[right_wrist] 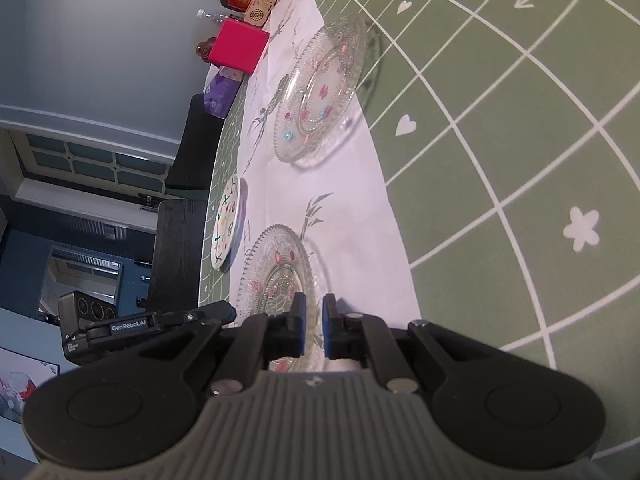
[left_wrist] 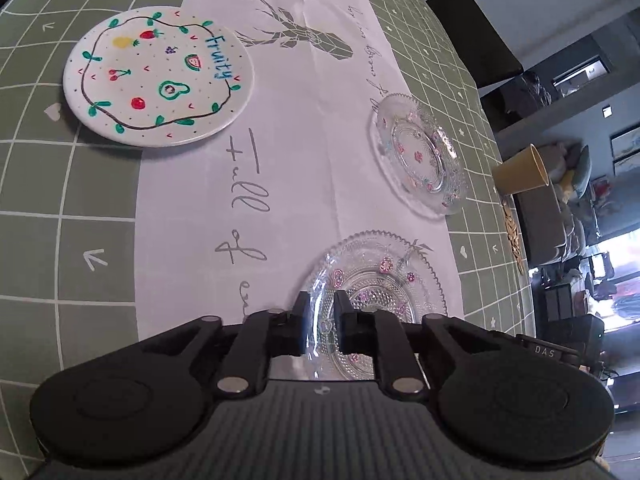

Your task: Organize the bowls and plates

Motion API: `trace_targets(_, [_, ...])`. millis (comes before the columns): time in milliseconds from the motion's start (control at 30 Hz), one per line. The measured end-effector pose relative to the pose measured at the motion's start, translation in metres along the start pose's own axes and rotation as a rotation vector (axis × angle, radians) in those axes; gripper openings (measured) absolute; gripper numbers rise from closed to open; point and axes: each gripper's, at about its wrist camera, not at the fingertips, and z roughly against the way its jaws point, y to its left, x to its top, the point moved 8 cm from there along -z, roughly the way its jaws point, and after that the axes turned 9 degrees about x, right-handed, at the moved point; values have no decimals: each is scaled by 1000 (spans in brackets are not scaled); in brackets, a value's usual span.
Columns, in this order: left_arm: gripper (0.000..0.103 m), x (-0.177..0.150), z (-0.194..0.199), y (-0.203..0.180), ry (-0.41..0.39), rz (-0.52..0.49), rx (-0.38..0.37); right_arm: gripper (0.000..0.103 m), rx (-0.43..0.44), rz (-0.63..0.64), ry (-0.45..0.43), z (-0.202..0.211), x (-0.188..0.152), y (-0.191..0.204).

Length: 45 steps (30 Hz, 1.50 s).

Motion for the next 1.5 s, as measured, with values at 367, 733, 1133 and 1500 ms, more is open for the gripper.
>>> trace_targets(367, [30,-8,-21,10,55,72,-70,1,50,-45,30,-5,3,-6])
trace_targets(733, [16,-8,-34,35,136,269,-229,0,66,-28,67,-9,6,-2])
trace_targets(1133, [11,-13,-18,-8,10,-80,27,2,32,-22,18,-7,3,-1])
trace_targets(1500, [16,-29,-12,-34,116,-207,56,4,61,-69,-11,30,-14,16])
